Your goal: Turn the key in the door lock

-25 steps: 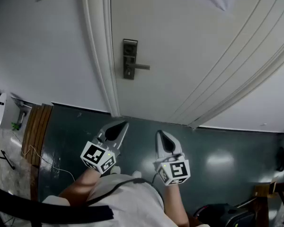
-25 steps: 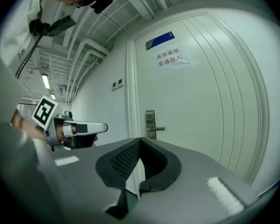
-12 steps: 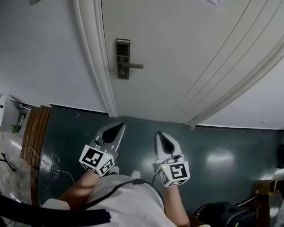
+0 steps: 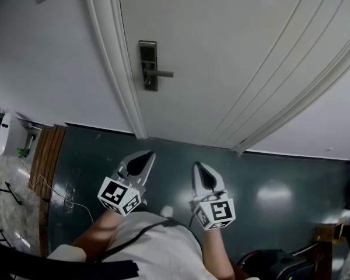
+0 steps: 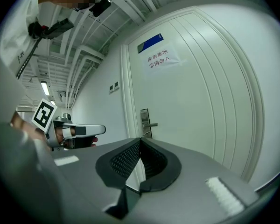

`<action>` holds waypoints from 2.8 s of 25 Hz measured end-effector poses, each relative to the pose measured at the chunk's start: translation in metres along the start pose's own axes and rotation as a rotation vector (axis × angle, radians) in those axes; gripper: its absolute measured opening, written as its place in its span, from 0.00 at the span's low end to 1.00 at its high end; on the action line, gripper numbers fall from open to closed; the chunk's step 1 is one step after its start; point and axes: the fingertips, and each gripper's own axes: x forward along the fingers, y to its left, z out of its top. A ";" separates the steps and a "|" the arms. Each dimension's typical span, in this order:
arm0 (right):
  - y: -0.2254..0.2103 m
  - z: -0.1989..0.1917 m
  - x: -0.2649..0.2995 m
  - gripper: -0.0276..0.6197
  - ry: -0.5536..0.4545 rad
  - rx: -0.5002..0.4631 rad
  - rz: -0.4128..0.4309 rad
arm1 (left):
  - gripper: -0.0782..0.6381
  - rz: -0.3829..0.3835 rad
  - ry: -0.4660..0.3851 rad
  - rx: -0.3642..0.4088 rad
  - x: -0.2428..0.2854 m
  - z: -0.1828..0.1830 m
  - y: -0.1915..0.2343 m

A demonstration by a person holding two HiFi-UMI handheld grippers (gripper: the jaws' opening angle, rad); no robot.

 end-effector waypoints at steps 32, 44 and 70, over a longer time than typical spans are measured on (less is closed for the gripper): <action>-0.062 0.006 0.053 0.05 0.038 -0.011 -0.013 | 0.12 0.001 0.010 0.007 0.079 0.007 0.038; -0.067 0.031 0.144 0.06 0.048 -0.058 -0.005 | 0.12 0.030 0.056 0.101 0.122 0.014 0.123; -0.082 0.040 0.262 0.06 0.075 -0.102 0.067 | 0.16 0.063 0.073 0.170 0.192 0.010 0.212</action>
